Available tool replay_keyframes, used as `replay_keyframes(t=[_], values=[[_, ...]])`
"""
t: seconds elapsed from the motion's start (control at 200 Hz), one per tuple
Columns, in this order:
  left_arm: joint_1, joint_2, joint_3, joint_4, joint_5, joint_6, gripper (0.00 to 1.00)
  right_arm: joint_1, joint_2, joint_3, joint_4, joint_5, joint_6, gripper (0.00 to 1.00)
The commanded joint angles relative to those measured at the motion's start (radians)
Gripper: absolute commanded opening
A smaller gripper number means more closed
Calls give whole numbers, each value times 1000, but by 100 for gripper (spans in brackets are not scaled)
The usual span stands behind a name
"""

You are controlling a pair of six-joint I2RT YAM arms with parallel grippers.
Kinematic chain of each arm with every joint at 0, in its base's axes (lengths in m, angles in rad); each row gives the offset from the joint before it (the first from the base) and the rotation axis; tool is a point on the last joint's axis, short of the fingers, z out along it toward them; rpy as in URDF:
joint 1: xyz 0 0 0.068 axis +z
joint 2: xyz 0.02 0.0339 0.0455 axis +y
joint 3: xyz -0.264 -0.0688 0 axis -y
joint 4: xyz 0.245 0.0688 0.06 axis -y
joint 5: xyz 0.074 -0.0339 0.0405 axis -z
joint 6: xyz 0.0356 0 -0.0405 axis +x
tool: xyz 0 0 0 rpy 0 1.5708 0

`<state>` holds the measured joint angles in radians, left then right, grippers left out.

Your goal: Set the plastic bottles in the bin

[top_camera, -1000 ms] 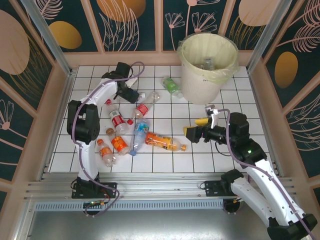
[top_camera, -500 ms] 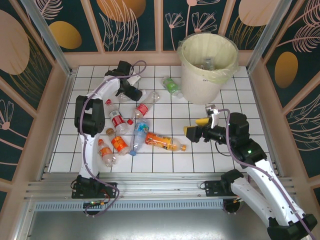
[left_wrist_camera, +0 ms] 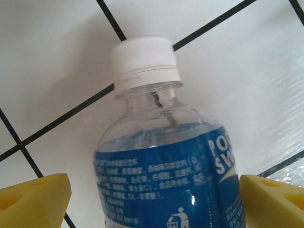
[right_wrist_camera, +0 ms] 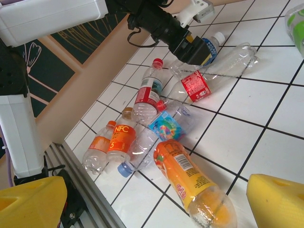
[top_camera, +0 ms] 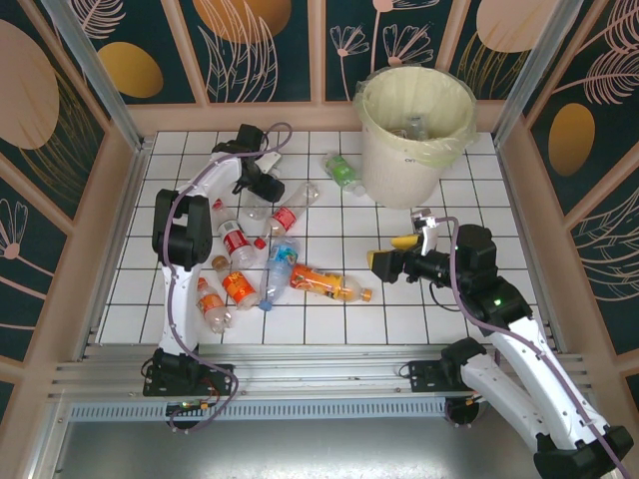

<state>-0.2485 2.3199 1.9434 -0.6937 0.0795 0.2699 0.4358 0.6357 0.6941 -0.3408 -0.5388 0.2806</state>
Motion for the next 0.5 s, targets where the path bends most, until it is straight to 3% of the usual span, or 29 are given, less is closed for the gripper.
replay_keyframes(t=[0.0, 0.495], values=[[4, 32, 36, -35, 27, -43, 89, 6, -6, -11, -4, 16, 17, 98], [3, 45, 74, -60, 34, -127, 62, 6, -48, -2, -37, 40, 25, 98]])
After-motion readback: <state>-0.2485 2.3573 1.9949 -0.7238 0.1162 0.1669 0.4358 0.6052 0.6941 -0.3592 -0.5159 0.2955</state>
